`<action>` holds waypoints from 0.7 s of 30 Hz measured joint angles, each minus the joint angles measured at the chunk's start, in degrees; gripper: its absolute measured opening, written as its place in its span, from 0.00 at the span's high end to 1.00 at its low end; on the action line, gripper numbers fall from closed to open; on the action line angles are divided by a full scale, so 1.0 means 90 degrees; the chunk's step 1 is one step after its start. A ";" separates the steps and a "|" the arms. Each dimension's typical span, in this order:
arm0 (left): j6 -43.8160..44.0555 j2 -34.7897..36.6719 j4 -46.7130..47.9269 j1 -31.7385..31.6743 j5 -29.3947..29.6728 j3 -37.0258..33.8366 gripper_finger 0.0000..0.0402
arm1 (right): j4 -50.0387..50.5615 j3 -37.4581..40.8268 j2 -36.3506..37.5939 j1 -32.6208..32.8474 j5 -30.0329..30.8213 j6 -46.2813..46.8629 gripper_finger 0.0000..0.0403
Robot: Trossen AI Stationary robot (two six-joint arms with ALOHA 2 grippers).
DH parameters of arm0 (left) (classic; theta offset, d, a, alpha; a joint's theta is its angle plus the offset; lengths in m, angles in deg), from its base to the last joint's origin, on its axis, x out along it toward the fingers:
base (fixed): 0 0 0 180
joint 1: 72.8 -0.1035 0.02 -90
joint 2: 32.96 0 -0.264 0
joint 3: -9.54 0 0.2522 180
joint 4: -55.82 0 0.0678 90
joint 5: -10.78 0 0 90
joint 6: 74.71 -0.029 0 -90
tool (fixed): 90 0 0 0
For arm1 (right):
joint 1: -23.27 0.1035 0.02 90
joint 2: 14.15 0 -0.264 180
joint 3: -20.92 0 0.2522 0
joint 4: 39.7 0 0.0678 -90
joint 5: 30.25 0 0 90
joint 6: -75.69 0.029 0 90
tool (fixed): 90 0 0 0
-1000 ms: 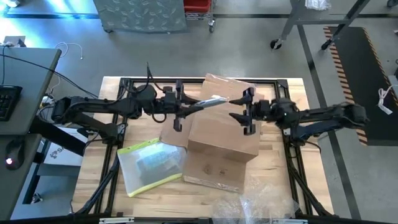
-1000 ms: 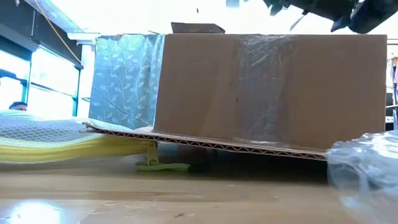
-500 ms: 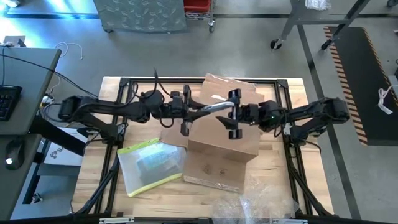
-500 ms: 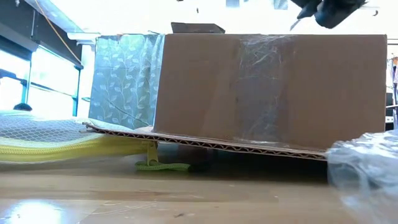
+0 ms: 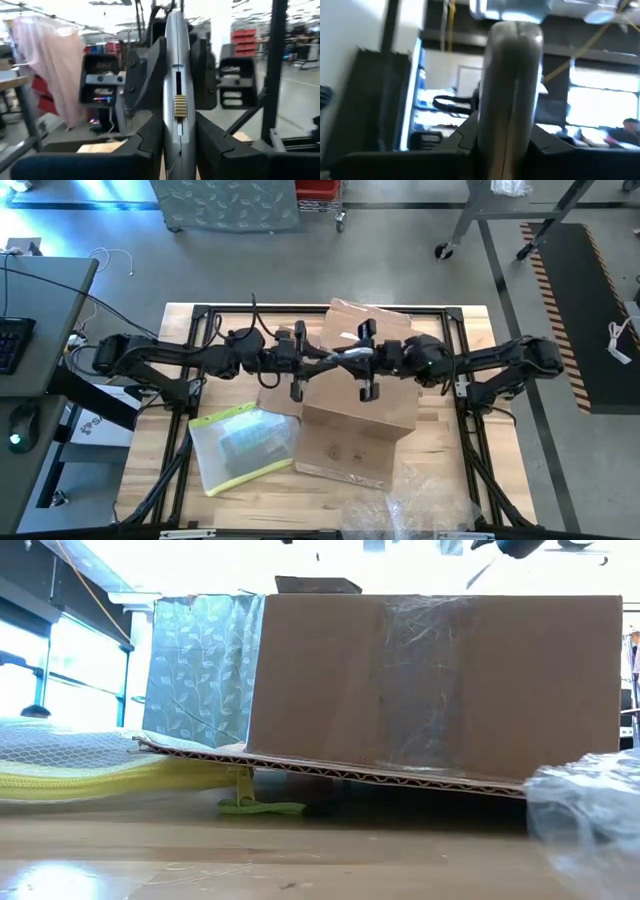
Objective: Unpack boxes
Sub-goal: Break down the cardboard box using the silver cutter until it is fully flat
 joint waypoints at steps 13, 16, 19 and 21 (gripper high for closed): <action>-0.0916 0.0230 0.3388 -0.0701 0.0223 -0.0005 0.48 | 0.1961 0.0337 0.0545 -0.0856 0.0932 0.0259 0.86; -0.1101 0.0079 0.3397 -0.1214 -0.0575 0.0000 0.45 | 0.1041 0.0755 0.0570 -0.0993 0.0919 0.0530 0.86; -0.1356 -0.0074 0.3438 -0.1681 -0.1297 -0.0001 0.43 | 0.0423 0.1157 0.0529 -0.1083 0.0957 0.0861 0.86; -0.1525 -0.0162 0.3383 -0.1968 -0.1920 -0.0002 0.43 | 0.0186 0.1311 0.0408 -0.1085 0.0951 0.0945 0.86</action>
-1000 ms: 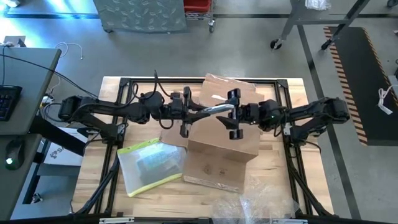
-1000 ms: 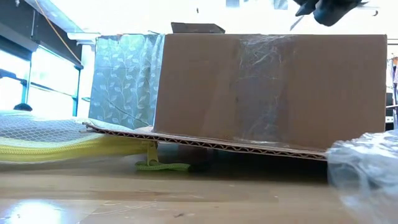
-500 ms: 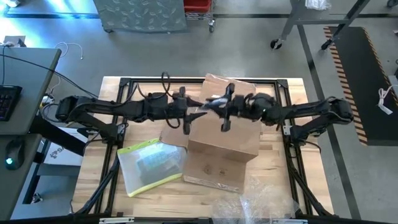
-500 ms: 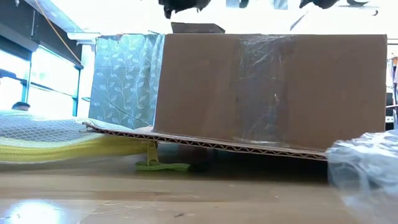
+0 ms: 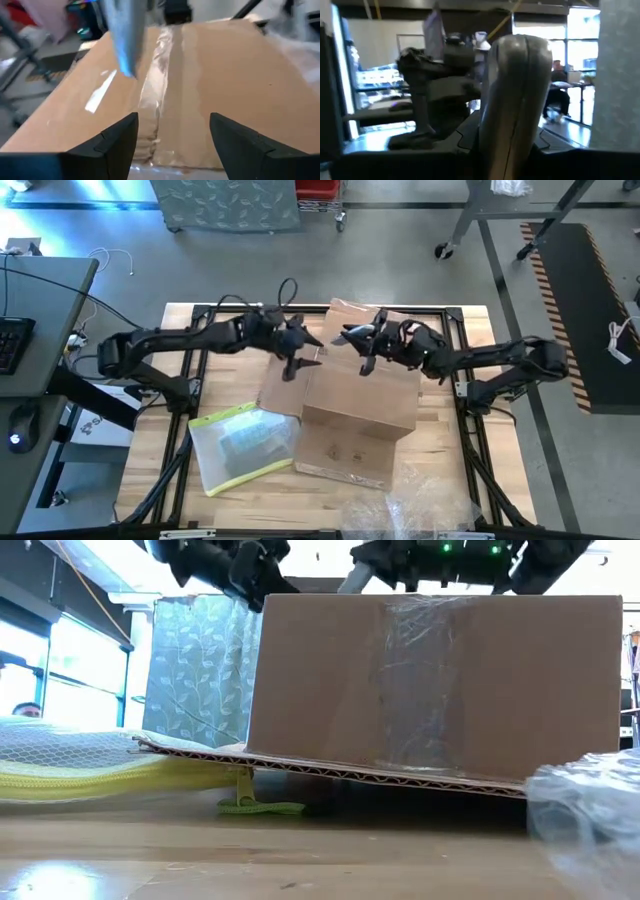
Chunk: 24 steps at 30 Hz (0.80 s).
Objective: Unpack boxes
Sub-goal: Break down the cardboard box using the silver cutter until it is fully flat
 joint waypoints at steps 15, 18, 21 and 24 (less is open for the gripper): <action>-0.0113 -0.1057 0.0272 -0.0622 -0.0984 0.0032 0.42 | -0.1635 -0.0005 -0.1611 0.0008 -0.0123 0.0188 0.86; 0.0016 -0.1162 0.0253 -0.0598 -0.0992 0.0044 0.42 | -0.1706 -0.0007 -0.1742 -0.0046 -0.0121 0.0245 0.86; 0.0033 -0.1225 0.0287 -0.0548 -0.0951 0.0039 0.42 | -0.1558 -0.0007 -0.1837 -0.0072 -0.0121 0.0227 0.86; 0.0049 -0.1229 0.0304 -0.0504 -0.0921 0.0034 0.42 | -0.1565 -0.0010 -0.1849 -0.0072 0.0001 0.0047 0.86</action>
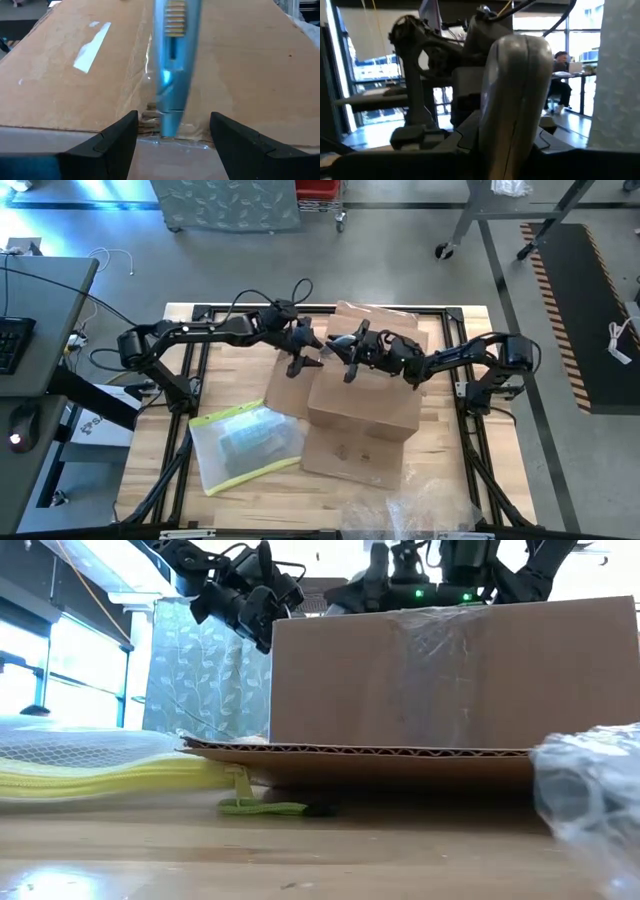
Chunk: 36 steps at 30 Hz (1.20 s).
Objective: Unpack boxes
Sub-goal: Break down the cardboard box using the silver cutter until it is fully flat
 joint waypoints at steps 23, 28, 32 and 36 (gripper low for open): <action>0.0170 -0.0015 0.0012 0.0017 0.0039 -0.0019 0.42 | 0.0470 -0.0225 -0.0007 0.0100 0.0124 -0.0147 0.86; 0.0175 -0.0015 0.0015 0.0017 0.0040 -0.0019 0.42 | 0.0740 -0.0262 -0.0002 0.0102 0.0115 -0.0239 0.86; 0.0172 -0.0015 0.0022 0.0017 0.0029 -0.0019 0.42 | 0.0658 -0.0260 0.0010 0.0146 0.0105 -0.0258 0.86; 0.0174 -0.0015 0.0034 0.0019 0.0010 -0.0019 0.42 | 0.0771 -0.0259 0.0118 0.0146 0.0086 -0.0261 0.86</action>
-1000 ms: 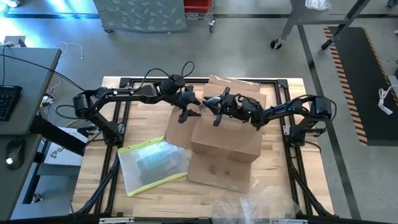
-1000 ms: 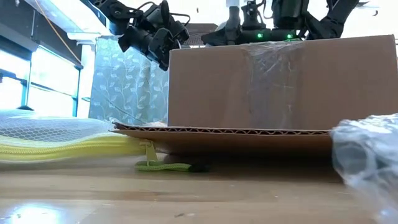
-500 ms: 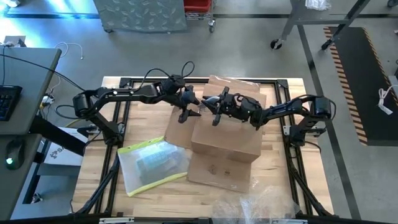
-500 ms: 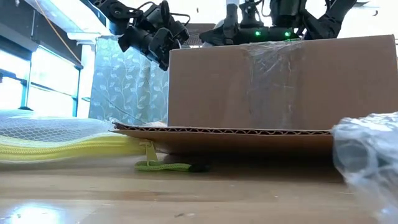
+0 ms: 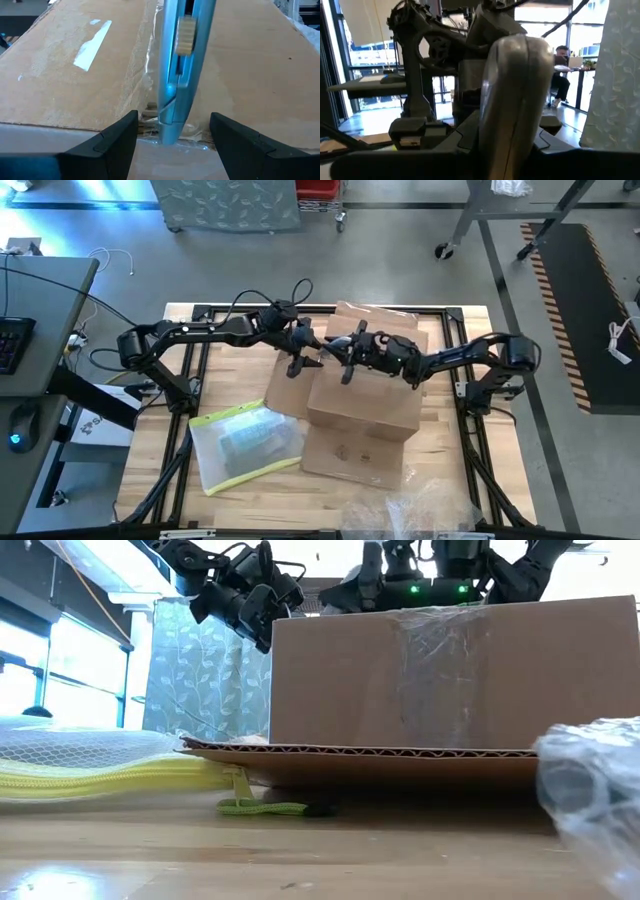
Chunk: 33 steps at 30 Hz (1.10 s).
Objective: Unpack boxes
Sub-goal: Break down the cardboard box using the silver cutter until it is fully flat
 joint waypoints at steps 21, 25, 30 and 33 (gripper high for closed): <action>-0.0006 0.0001 0.0044 0.0000 -0.0027 0.0000 0.42 | 0.1475 -0.0006 0.0482 -0.0146 -0.0452 0.0014 0.86; -0.0008 0.0002 0.0075 0.0000 -0.0030 0.0000 0.42 | 0.2073 -0.0276 0.0593 -0.0148 -0.0491 0.0272 0.86; -0.0010 0.0002 0.0081 0.0000 -0.0027 0.0002 0.42 | 0.4067 -0.1209 0.0632 -0.0148 -0.0534 0.0151 0.86; -0.0011 0.0002 0.0080 0.0000 -0.0026 0.0002 0.42 | 0.4797 -0.1640 0.0534 -0.0146 -0.0546 0.0109 0.86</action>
